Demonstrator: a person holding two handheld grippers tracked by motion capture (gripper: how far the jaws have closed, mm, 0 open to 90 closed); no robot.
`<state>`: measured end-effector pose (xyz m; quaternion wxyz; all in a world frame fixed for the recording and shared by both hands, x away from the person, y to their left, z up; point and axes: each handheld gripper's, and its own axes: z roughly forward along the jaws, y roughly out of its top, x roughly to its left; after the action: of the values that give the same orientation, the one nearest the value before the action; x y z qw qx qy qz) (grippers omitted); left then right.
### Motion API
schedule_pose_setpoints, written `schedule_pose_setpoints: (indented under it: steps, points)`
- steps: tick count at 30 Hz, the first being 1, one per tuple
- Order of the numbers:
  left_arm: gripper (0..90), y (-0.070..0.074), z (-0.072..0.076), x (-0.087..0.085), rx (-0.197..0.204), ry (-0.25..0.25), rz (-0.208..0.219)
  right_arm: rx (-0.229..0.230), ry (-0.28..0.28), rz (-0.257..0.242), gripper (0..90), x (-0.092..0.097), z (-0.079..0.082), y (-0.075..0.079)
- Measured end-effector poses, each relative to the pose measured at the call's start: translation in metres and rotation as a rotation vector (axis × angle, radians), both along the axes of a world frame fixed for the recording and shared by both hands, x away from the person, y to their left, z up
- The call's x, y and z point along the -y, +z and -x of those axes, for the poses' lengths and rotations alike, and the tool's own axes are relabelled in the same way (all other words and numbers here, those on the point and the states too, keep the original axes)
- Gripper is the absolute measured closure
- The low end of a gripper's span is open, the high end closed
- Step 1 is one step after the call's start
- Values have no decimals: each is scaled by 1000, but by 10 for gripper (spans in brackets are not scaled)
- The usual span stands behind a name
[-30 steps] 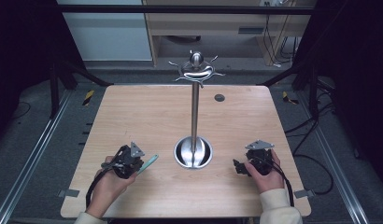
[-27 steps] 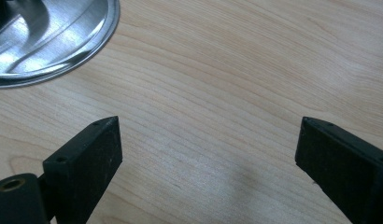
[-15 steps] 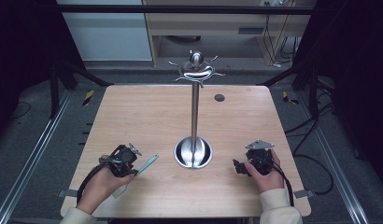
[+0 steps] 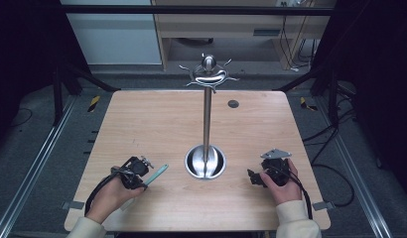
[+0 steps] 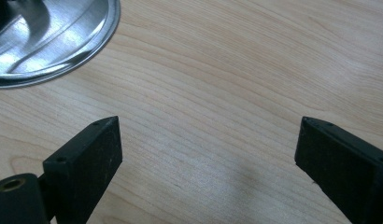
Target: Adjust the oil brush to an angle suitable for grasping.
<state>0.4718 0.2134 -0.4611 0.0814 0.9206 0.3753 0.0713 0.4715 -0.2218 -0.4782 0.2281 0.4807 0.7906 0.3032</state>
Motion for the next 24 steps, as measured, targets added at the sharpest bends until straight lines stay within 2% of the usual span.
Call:
schedule_pose_setpoints:
  steps: [15, 20, 24]
  points:
    - [784, -2, -3, -1, -32, -9, 6, -1, 2, -1, 81, 0, 0, 0]
    - [814, -2, -3, -4, -29, -5, 22, -1, 2, 0, 81, 0, 0, 0]
    - [819, 2, -1, -7, 5, -15, 33, -1, 1, 1, 81, 0, 0, 0]
